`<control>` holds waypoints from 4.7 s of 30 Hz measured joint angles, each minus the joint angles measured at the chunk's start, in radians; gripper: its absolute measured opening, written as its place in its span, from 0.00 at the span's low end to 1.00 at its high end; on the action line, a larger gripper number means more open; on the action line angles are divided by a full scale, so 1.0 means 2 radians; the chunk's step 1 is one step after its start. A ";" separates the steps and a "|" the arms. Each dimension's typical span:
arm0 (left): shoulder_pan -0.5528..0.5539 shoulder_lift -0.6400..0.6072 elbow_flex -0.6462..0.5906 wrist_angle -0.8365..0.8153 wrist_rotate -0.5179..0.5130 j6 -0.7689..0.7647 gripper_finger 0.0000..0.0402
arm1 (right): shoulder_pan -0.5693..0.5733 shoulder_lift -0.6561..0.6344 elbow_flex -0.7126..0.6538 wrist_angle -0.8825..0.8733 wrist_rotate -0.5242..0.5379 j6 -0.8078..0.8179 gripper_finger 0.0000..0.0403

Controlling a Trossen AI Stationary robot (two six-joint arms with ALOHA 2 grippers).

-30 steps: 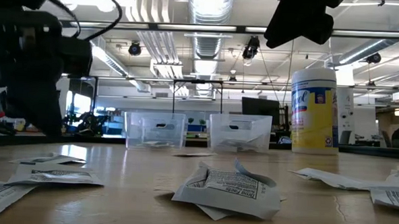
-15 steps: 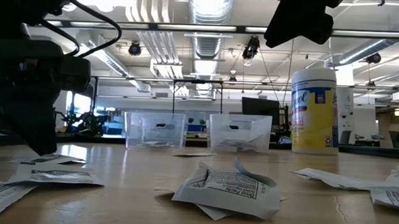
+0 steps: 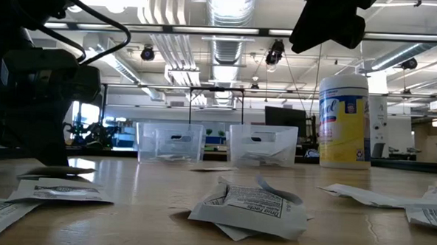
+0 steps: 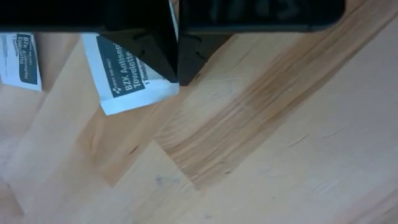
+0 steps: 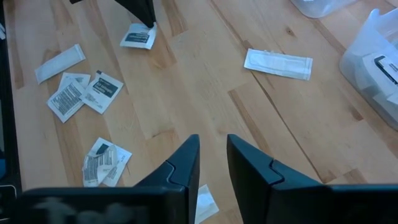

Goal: Pick & Place First Aid Supplies
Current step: Put the gray towelette pack into the right transparent bin

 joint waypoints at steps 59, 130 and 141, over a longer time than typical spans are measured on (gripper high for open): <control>-0.001 -0.064 -0.009 0.017 -0.064 0.188 0.43 | 0.030 0.000 -0.108 0.232 0.008 -0.043 0.29; 0.005 -0.070 -0.005 0.069 -0.012 0.168 0.00 | 0.029 0.000 -0.108 0.232 0.008 -0.043 0.24; 0.005 -0.091 -0.005 0.131 -0.065 0.199 0.00 | 0.030 0.000 -0.108 0.232 0.000 -0.053 0.27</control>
